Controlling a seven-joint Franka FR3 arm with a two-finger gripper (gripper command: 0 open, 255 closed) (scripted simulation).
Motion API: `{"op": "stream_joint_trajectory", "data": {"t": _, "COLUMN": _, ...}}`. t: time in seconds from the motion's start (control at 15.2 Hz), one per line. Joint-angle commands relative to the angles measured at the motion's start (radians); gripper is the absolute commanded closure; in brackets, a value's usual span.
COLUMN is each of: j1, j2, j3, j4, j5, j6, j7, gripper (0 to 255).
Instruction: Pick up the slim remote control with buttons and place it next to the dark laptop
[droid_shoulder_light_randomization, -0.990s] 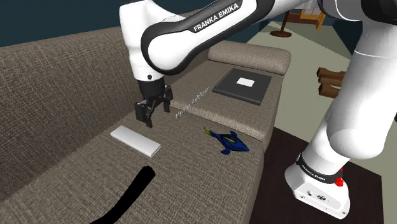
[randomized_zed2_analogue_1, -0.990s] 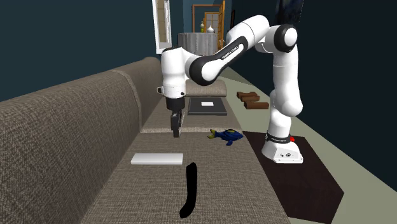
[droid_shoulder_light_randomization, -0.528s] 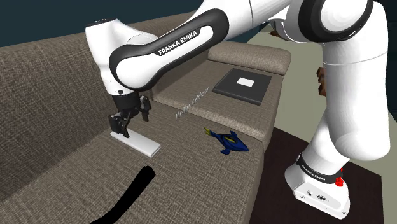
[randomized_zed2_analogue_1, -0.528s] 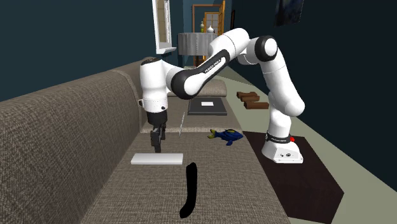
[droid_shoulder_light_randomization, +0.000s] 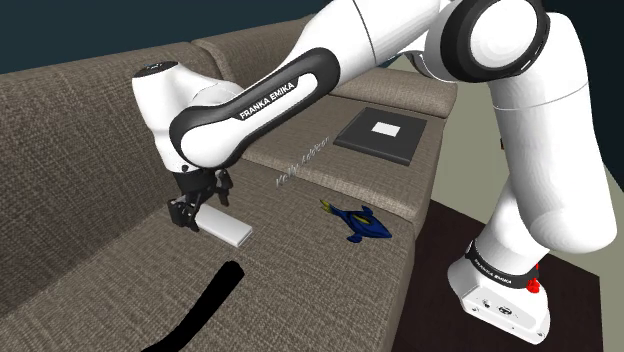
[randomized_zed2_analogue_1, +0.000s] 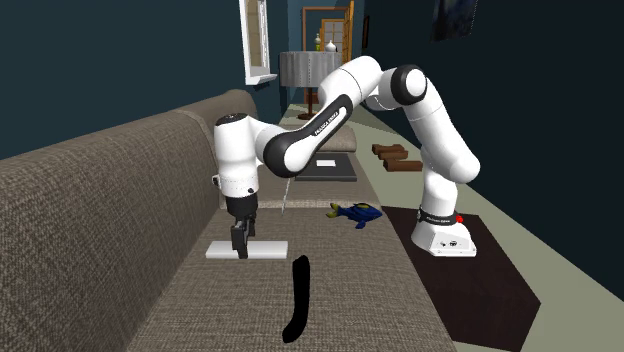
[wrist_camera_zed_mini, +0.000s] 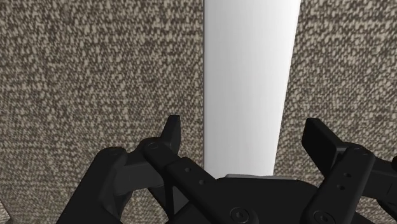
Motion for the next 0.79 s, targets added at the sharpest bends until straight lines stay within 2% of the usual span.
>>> {"op": "stream_joint_trajectory", "data": {"t": 0.0, "j1": 0.002, "j2": 0.007, "j3": -0.002, "j4": -0.008, "j5": -0.004, "j6": 0.015, "j7": 0.004, "gripper": 0}}
{"op": "stream_joint_trajectory", "data": {"t": 0.46, "j1": 0.002, "j2": 0.007, "j3": -0.002, "j4": -0.008, "j5": -0.004, "j6": 0.015, "j7": 0.004, "gripper": 0}}
{"op": "stream_joint_trajectory", "data": {"t": 0.53, "j1": 0.002, "j2": 0.007, "j3": -0.002, "j4": -0.008, "j5": -0.004, "j6": 0.015, "j7": 0.004, "gripper": 255}}
{"op": "stream_joint_trajectory", "data": {"t": 0.73, "j1": 0.002, "j2": 0.007, "j3": -0.002, "j4": -0.008, "j5": -0.004, "j6": 0.015, "j7": 0.004, "gripper": 255}}
